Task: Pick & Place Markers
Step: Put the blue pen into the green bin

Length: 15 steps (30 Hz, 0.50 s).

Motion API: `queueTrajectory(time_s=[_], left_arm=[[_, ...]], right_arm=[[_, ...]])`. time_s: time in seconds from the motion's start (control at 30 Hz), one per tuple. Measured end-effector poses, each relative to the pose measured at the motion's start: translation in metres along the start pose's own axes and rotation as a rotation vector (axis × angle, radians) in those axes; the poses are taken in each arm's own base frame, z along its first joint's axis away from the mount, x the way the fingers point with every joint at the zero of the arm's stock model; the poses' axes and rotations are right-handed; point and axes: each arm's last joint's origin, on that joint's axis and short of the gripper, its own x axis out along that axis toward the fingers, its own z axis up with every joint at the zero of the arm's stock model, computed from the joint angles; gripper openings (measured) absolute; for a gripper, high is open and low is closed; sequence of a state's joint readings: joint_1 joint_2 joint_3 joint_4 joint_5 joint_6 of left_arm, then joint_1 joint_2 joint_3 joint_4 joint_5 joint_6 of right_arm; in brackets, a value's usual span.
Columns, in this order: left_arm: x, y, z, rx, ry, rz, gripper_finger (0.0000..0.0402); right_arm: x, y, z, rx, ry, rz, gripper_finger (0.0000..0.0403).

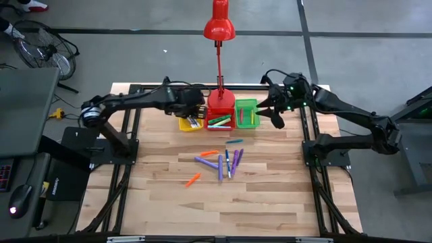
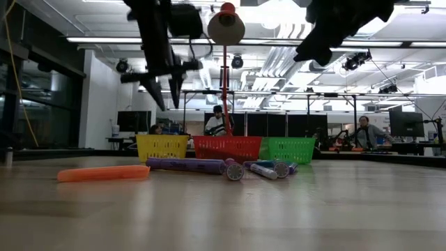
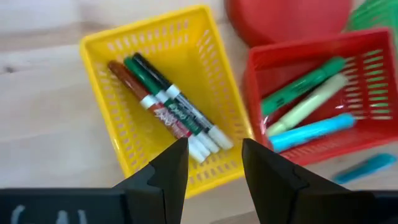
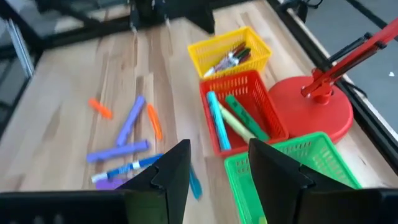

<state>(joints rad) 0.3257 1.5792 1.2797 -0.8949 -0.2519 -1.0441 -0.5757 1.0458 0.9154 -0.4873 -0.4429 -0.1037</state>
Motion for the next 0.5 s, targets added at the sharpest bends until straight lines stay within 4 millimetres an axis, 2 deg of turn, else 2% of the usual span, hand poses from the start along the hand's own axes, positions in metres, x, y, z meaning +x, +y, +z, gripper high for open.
queueTrajectory(time_s=[0.33, 0.4, 0.5], left_arm=[[-0.066, 0.005, -0.043, 0.082, -0.192, -0.023, 0.0147], [-0.078, 0.016, -0.055, 0.103, -0.197, 0.010, 0.0147], [-0.091, 0.022, -0.069, 0.063, -0.244, -0.031, 0.0147]], right_arm=[[0.008, 0.023, -0.009, -0.149, 0.111, 0.074, 0.0152], [0.012, 0.029, -0.012, -0.181, 0.126, 0.105, 0.0151], [0.023, 0.037, -0.023, -0.224, 0.172, 0.143, 0.0153]])
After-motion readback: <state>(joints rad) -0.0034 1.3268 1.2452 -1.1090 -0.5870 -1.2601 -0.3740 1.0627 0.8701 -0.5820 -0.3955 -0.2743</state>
